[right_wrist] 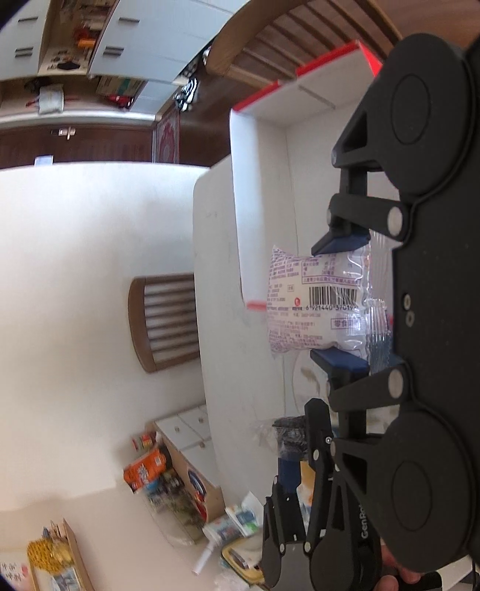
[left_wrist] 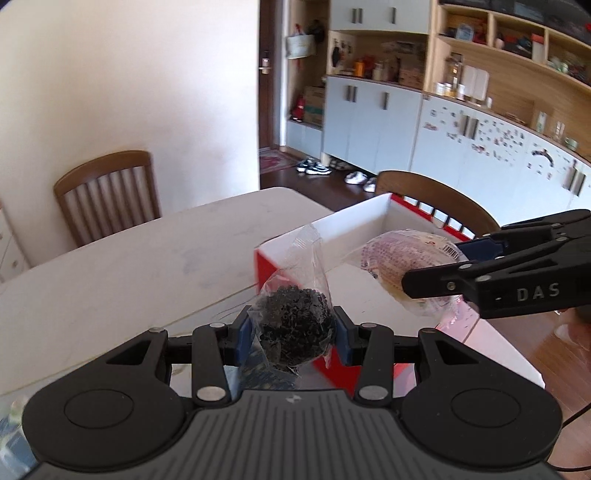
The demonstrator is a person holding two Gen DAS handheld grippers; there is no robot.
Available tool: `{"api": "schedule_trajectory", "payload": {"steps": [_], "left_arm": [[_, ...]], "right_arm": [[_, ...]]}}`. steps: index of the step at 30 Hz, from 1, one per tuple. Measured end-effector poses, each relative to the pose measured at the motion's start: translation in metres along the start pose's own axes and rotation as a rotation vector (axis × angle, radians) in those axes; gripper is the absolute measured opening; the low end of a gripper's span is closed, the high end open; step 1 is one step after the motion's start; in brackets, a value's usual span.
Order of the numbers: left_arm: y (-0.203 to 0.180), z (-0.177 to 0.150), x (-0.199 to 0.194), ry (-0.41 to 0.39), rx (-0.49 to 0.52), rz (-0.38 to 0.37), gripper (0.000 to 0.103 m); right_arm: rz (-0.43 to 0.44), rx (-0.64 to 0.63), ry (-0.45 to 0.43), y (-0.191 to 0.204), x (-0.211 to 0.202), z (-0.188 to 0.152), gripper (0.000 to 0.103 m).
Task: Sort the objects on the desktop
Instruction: 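Carry the seaweed bag with the left tool while the right tool carries the bread bag into the red box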
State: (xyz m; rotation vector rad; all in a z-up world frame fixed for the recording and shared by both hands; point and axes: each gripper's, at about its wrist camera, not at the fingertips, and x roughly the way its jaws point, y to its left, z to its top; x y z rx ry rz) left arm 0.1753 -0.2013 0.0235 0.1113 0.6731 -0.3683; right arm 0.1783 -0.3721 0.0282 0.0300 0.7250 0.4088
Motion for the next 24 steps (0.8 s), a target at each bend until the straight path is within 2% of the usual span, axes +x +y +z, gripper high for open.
{"api": "schedule_trajectory", "payload": {"steps": [12, 24], "left_arm": [[-0.044, 0.029, 0.060, 0.077, 0.137, -0.069, 0.043], [-0.075, 0.046, 0.132, 0.200, 0.256, -0.073, 0.043]], "right_arm": [[-0.086, 0.043, 0.026, -0.055, 0.009, -0.007, 0.052], [-0.148, 0.065, 0.100, -0.100, 0.041, -0.019, 0.051]]}}
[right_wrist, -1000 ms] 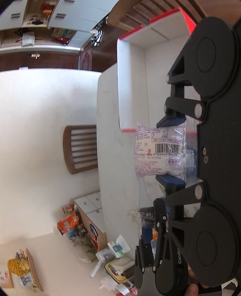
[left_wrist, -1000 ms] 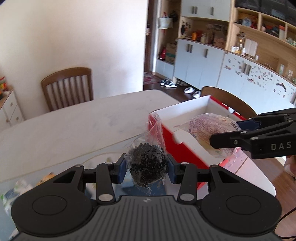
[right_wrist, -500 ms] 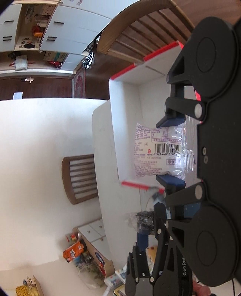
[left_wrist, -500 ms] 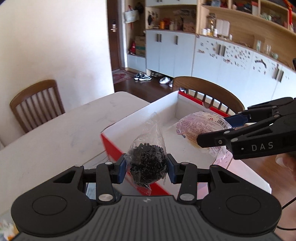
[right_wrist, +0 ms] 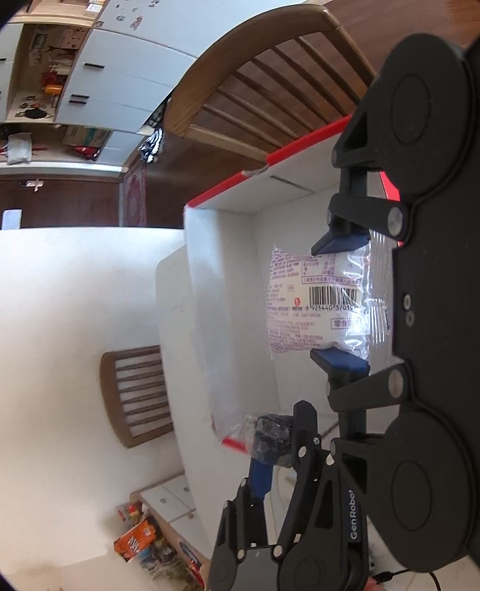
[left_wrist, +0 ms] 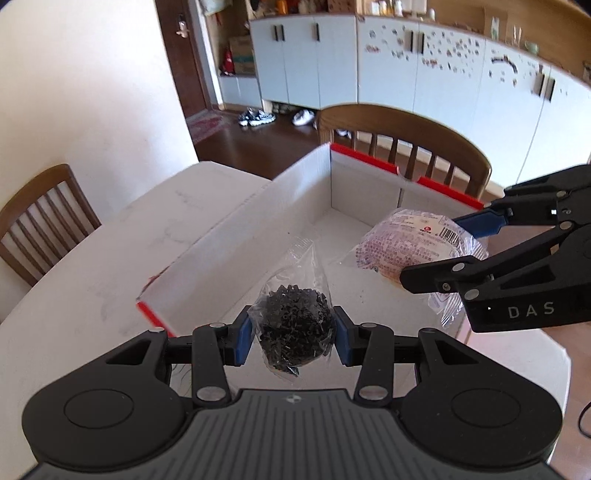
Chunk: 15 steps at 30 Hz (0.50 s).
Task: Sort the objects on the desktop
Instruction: 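Carry the seaweed bag with the left tool while the right tool carries the bread bag into the red box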
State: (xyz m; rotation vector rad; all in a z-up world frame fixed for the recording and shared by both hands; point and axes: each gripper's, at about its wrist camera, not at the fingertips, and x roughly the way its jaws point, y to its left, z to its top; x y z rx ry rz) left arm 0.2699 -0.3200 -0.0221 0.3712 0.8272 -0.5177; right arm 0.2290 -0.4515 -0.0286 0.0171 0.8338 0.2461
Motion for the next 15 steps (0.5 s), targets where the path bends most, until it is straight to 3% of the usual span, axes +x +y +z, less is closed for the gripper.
{"api": "schedule_trajectory", "payload": {"steps": [15], "left_arm": [[-0.001, 0.006, 0.074, 0.180, 0.092, 0.010, 0.043]], "right_arm": [[-0.022, -0.074, 0.106, -0.015, 0.052, -0.002, 0.051]]}}
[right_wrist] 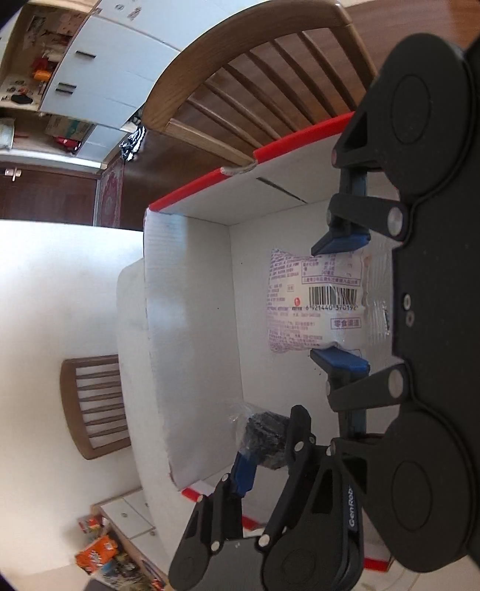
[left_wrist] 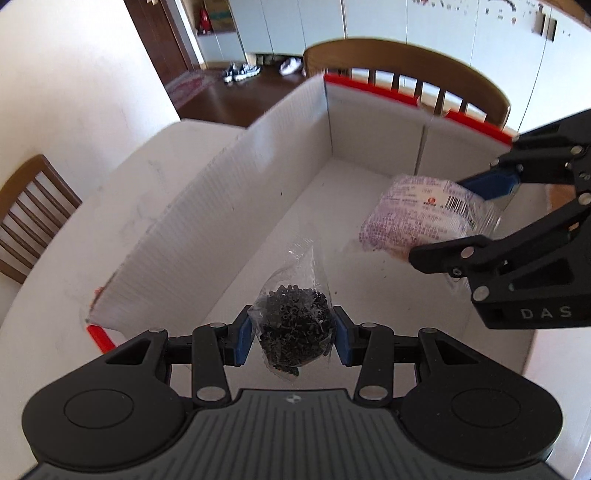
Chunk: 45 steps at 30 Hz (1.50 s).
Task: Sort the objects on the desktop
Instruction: 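Carry the seaweed bag with the left tool while the right tool carries the bread bag into the red box, then open both tools to drop the seaweed bag and bread bag in the box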
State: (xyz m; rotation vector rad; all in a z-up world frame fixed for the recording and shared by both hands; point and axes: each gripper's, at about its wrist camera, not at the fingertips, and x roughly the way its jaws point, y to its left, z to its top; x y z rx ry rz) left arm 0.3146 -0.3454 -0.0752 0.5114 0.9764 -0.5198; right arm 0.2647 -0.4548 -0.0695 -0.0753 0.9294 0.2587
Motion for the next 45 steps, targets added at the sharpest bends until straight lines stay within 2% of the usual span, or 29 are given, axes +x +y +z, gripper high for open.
{"api": "schedule_trajectory", "payload": {"steps": [11, 14, 22, 23, 28, 37, 45], "left_arm": [[0.004, 0.005, 0.032, 0.126, 0.027, -0.023, 0.043], [0.004, 0.007, 0.039, 0.185, 0.041, -0.060, 0.043], [0.002, 0.008, 0.051, 0.300, 0.076, -0.092, 0.046], [0.003, 0.008, 0.050, 0.300, 0.073, -0.094, 0.048], [0.007, 0.008, 0.043, 0.274, 0.063, -0.106, 0.073], [0.014, -0.004, 0.020, 0.215, 0.044, -0.127, 0.074], [0.017, -0.018, -0.021, 0.115, -0.001, -0.124, 0.074]], "right_arm": [[-0.031, -0.060, 0.086, 0.004, 0.033, -0.003, 0.051], [-0.035, -0.054, 0.116, 0.004, 0.040, -0.007, 0.051], [-0.028, -0.069, 0.138, 0.002, 0.046, -0.010, 0.052], [-0.028, -0.072, 0.142, 0.003, 0.047, -0.009, 0.052], [-0.019, -0.083, 0.160, 0.002, 0.048, -0.008, 0.053], [-0.012, -0.105, 0.120, 0.005, 0.033, -0.001, 0.064], [0.025, -0.106, 0.068, 0.006, 0.003, 0.003, 0.064]]}}
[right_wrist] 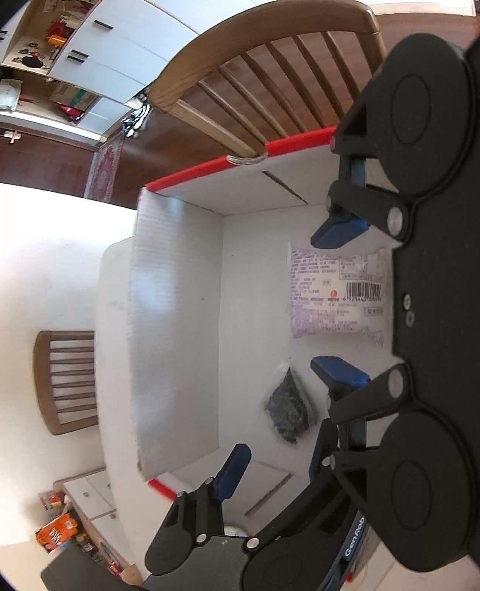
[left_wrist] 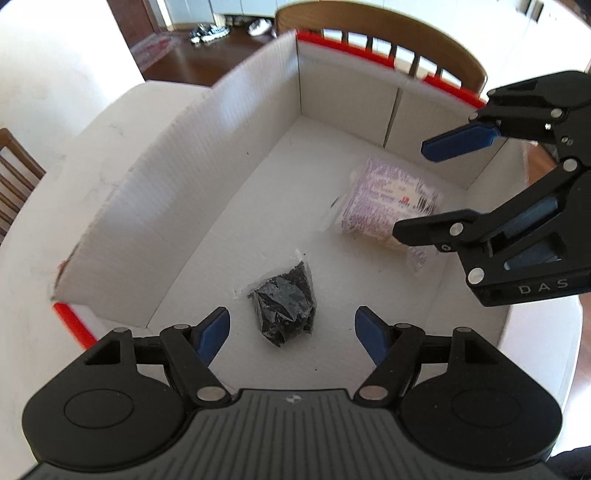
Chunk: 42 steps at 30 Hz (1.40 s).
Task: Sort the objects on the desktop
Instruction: 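Open both tools to drop the seaweed bag and bread bag in the box, then move both tools back from the box to the snack pile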
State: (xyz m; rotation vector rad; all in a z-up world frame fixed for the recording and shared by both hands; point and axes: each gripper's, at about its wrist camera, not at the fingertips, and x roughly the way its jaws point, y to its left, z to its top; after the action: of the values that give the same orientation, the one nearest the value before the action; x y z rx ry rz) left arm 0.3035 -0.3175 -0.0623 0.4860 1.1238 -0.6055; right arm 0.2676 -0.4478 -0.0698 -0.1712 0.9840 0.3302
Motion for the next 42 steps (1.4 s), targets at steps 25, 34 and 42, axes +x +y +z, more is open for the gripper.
{"api": "schedule_trajectory", "payload": {"steps": [25, 34, 42], "left_arm": [[-0.020, -0.040, -0.074, -0.254, -0.200, 0.048, 0.103], [-0.014, -0.063, -0.096, -0.290, -0.245, 0.051, 0.103], [-0.003, -0.090, -0.114, -0.325, -0.287, 0.022, 0.103]], "right_arm": [[0.060, -0.057, -0.106, 0.022, -0.044, -0.014, 0.073], [0.045, -0.024, -0.129, 0.032, -0.058, -0.017, 0.074], [0.049, 0.005, -0.141, 0.053, -0.067, -0.020, 0.074]]}}
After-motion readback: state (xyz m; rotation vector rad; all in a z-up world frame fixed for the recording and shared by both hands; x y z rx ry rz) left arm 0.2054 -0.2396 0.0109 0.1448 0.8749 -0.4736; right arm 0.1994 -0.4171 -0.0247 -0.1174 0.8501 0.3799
